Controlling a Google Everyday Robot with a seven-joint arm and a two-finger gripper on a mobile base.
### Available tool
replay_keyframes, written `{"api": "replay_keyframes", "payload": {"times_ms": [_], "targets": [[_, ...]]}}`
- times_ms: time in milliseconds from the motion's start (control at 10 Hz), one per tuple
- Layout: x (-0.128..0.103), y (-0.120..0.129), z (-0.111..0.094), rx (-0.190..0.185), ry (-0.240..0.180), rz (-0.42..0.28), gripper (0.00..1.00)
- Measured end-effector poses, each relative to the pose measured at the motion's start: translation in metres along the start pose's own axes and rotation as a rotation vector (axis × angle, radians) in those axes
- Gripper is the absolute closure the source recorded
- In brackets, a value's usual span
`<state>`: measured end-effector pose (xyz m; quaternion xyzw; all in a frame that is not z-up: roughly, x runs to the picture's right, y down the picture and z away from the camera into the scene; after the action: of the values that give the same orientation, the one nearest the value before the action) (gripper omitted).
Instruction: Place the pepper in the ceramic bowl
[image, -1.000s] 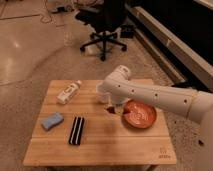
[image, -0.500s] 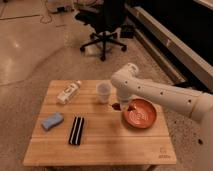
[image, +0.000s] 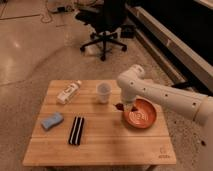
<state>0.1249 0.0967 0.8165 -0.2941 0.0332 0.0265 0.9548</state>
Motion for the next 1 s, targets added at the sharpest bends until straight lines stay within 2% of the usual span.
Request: {"api": "replay_keyframes", "payload": {"times_ms": [200,300,500,600,700,900,1000], "targets": [[0.02,-0.003,0.001,0.002,-0.009,0.001,0.67],[0.016,-0.008,0.004,-0.001,0.007,0.006,0.67],[0.014,-0.003,0.003,0.007,0.001,0.045,0.67],[0.014,-0.007,0.005,0.007,-0.008,0.03,0.67],[0.02,-0.012,0.01,-0.002,-0.004,0.025,0.67],[0.028,-0.005,0.01,-0.016,-0.006,0.06,0.67],[0.029,-0.009,0.011,-0.009,-0.007,0.061,0.67]]}}
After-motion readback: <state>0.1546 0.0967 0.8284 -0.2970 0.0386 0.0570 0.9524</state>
